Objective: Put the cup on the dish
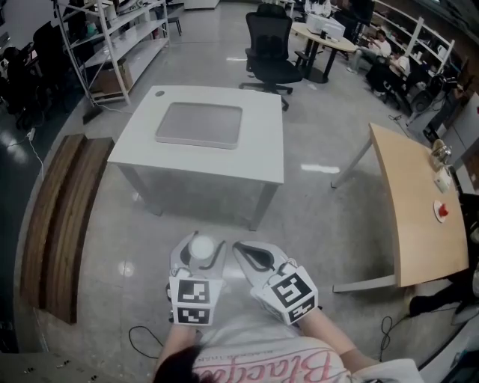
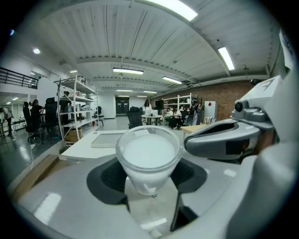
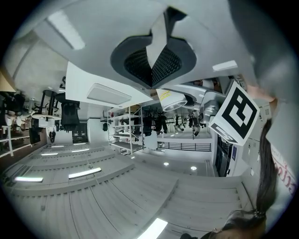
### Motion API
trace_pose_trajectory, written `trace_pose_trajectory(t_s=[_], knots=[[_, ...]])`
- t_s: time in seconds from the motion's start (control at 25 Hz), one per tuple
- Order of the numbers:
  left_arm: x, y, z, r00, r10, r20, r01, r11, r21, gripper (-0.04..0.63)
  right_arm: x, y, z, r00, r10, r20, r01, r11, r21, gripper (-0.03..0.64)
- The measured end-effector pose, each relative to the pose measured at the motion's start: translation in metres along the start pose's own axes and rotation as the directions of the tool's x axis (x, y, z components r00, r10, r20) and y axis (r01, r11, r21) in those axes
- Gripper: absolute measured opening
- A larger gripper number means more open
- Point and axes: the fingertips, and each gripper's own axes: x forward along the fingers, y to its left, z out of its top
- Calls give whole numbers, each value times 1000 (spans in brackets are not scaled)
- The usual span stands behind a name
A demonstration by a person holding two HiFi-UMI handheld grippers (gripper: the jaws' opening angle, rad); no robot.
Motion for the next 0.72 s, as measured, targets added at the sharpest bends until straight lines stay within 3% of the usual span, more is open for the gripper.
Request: trace_pose_trajectory(t_s=[0.32, 0.72], knots=[[10, 2, 10, 1000, -14, 13, 14, 999, 34, 250, 9, -7, 7, 1000, -19, 11, 19, 1000, -5, 2], [7, 5, 10, 1000, -11, 4, 10, 1000, 18, 251, 8, -5, 3, 1000, -11, -18, 11, 1000, 11, 2]])
